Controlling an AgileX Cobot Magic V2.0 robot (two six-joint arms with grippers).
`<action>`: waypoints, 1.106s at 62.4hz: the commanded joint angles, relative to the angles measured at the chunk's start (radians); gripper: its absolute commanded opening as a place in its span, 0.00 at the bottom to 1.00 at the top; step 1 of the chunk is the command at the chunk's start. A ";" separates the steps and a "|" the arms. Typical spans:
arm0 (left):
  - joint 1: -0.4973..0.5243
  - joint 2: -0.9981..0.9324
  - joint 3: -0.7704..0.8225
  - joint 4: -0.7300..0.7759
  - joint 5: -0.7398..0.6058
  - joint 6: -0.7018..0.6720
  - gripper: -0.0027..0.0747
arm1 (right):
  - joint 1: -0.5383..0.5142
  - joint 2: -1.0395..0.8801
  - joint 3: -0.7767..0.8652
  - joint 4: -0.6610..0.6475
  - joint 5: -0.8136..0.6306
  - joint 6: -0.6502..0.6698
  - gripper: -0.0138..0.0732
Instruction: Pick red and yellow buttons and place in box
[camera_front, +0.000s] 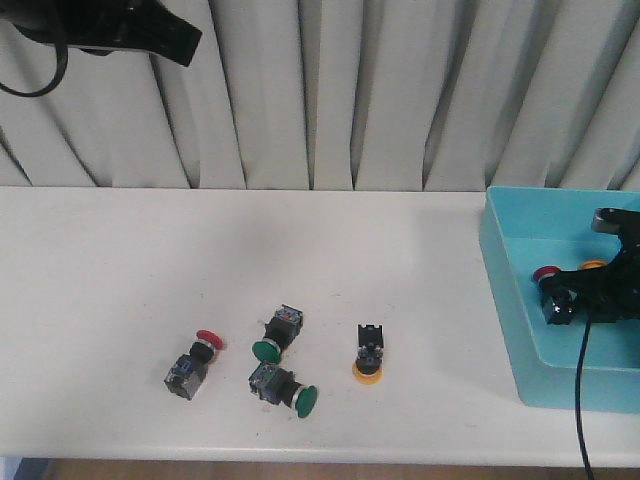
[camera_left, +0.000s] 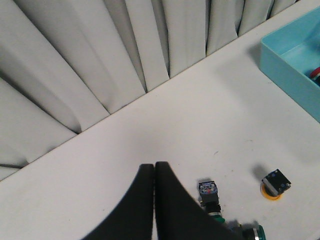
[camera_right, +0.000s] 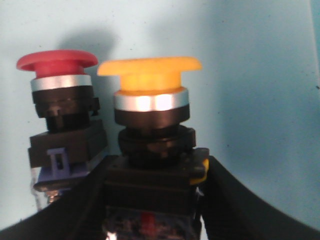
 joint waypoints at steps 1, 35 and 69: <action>-0.003 -0.036 -0.021 0.009 -0.056 -0.013 0.02 | -0.005 -0.049 -0.031 -0.004 -0.063 -0.003 0.58; -0.003 -0.036 -0.021 0.010 -0.068 -0.013 0.03 | -0.003 -0.273 -0.031 0.009 -0.047 -0.004 0.67; -0.003 -0.036 -0.021 0.023 -0.092 -0.013 0.03 | 0.328 -0.887 -0.031 0.125 -0.033 -0.205 0.60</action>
